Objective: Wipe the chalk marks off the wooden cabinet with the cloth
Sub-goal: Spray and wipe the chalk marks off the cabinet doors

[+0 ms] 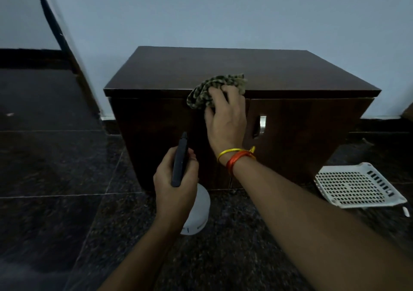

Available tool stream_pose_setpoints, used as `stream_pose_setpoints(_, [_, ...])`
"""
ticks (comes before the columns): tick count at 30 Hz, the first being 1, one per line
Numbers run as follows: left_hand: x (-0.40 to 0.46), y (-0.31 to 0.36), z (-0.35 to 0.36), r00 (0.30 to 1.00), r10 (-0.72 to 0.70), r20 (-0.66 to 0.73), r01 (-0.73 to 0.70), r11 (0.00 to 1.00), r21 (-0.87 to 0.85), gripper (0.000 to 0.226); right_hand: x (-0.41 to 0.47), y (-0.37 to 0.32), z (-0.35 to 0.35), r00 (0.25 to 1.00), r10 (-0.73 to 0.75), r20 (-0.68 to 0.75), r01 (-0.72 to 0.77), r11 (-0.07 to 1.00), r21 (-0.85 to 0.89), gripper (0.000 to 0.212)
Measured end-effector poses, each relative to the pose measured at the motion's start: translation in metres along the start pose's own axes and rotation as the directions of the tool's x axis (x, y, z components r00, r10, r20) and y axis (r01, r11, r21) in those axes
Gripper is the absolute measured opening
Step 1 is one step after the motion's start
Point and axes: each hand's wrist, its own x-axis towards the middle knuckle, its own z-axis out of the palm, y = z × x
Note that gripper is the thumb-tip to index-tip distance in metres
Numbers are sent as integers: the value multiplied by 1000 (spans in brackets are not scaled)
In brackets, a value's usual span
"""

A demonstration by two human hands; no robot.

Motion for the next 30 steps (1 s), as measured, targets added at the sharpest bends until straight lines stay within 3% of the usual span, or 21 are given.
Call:
stream_pose_setpoints(13, [15, -7, -65, 992, 16, -123, -18, 1000, -14, 18, -1, -81, 56, 959, -270, 86, 274, 961, -43, 27])
stream_pose_setpoints(15, [18, -9, -70, 990, 13, -140, -15, 1000, -13, 19, 2, -97, 63, 935, -343, 89, 350, 934, -70, 22])
stream_pose_setpoints(17, [20, -13, -73, 985, 1, -174, -3, 1000, -9, 12, 4, -113, 69, 903, -410, 125, 421, 903, -82, 31])
stream_pose_setpoints(22, [27, -15, -75, 971, -33, -239, 28, 999, -24, 27, 14, -104, 71, 809, -552, 203, 576, 813, -87, 34])
stream_pose_setpoints(25, [30, -16, -74, 973, -26, -228, 23, 1000, -15, 17, 13, -73, 58, 804, -555, 214, 586, 800, -128, 27])
stream_pose_setpoints(30, [36, -20, -59, 978, -49, -203, 44, 999, -28, 8, 9, -6, 20, 895, -400, 200, 437, 875, -207, 29])
